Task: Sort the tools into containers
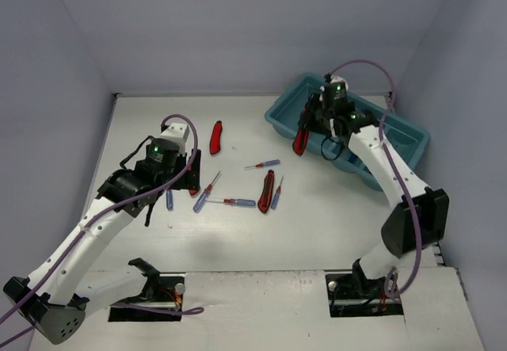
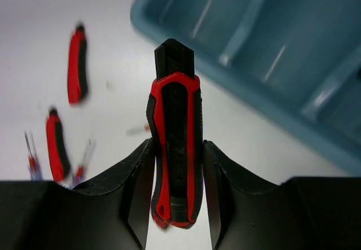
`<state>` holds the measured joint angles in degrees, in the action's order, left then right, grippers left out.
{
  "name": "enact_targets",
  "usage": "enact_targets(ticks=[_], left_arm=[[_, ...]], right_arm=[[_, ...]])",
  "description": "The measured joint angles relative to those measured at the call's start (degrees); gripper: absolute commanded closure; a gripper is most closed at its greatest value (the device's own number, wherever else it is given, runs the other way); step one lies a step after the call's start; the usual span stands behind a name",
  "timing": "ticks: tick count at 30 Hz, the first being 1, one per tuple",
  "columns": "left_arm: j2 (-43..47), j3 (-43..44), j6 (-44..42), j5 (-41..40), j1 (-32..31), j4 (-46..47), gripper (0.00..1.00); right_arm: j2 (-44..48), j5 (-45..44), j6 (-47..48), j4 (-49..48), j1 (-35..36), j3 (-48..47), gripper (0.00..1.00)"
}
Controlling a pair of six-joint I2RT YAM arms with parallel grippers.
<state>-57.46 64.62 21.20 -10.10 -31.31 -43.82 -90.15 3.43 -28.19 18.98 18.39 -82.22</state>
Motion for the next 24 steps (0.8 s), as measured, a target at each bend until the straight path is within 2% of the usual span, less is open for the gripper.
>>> enact_targets(ticks=[9,10,14,20,24], left_arm=[[1.49,-0.02,1.57,0.3,0.19,-0.55,0.23],[1.77,-0.02,1.8,0.34,0.22,-0.61,0.23],[2.94,-0.09,2.57,0.43,0.26,-0.76,0.23],[4.0,-0.64,3.75,0.73,0.26,-1.03,0.23],[3.91,-0.66,4.23,0.84,0.26,-1.05,0.23]], right_arm=[[-21.47,-0.12,1.63,-0.07,-12.35,-18.94,0.93],[-24.03,-0.31,1.65,-0.16,-13.05,-20.14,0.9],[-31.84,-1.14,1.39,0.63,-14.26,-22.48,0.68],[-37.04,-1.74,1.21,1.6,-14.12,-24.88,0.58],[-35.61,-3.54,1.75,1.6,-13.1,-24.94,0.44]])
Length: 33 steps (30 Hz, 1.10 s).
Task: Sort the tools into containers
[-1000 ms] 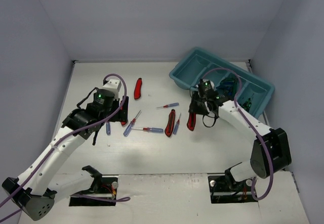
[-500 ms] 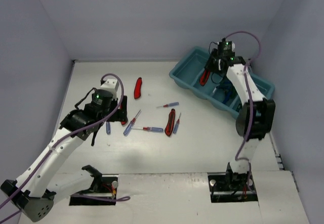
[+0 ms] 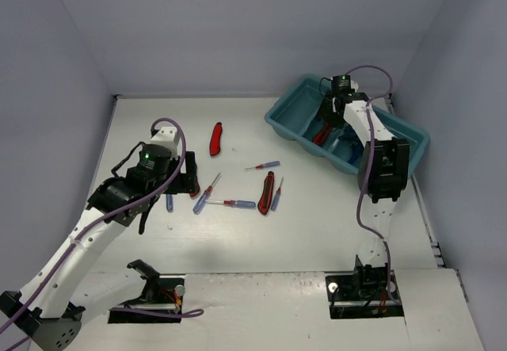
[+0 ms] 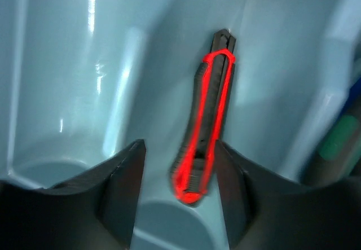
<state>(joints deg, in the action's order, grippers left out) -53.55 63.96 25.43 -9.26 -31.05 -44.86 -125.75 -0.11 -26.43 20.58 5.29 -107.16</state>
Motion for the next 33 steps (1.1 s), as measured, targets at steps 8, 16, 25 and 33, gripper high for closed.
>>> enact_targets(ticks=[8,16,25,33], left_arm=[[-1.38,0.0,0.13,0.0,0.0,-0.02,0.23],[-2.06,0.0,0.18,-0.11,0.04,-0.07,0.23],[-2.2,0.0,0.2,0.45,0.04,-0.13,0.23],[-0.76,-0.02,0.35,1.15,0.04,-0.16,0.23]], right_arm=[[17.09,-6.69,2.38,-0.8,10.49,11.89,0.4],[28.39,-10.72,-4.32,-2.5,31.02,26.68,0.38],[20.49,-14.5,-18.42,-1.8,43.44,36.1,0.38],[18.82,-19.48,-24.99,-1.95,44.16,36.79,0.38]])
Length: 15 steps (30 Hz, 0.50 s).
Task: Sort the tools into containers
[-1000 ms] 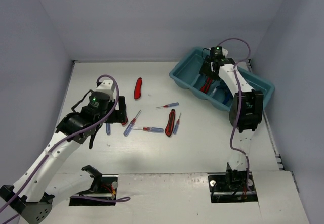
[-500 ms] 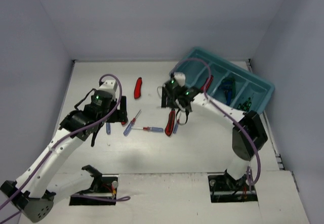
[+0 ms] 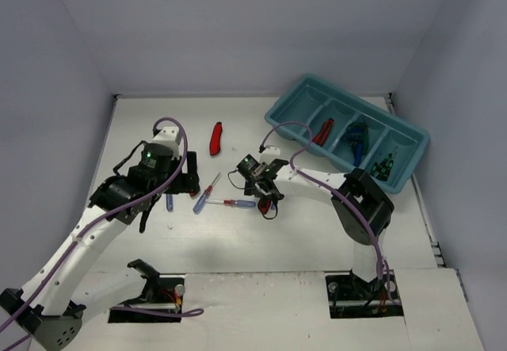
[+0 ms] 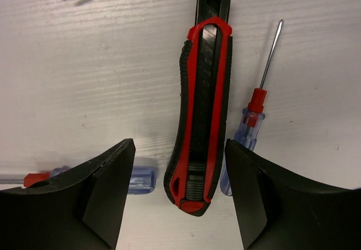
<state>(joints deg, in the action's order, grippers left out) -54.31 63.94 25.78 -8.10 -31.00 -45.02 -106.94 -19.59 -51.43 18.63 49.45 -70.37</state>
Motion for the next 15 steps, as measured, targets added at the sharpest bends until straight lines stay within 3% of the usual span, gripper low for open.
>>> enact_targets(ticks=[11,15], left_arm=[[1.73,-1.11,0.02,0.4,0.0,-0.43,0.23],[1.79,-1.54,0.02,0.42,0.0,-0.9,0.23]], right_arm=[[-0.94,-3.39,-1.49,-0.09,-0.36,-0.18,0.38],[-4.39,-3.81,-1.76,-0.9,-0.8,-1.3,0.48]])
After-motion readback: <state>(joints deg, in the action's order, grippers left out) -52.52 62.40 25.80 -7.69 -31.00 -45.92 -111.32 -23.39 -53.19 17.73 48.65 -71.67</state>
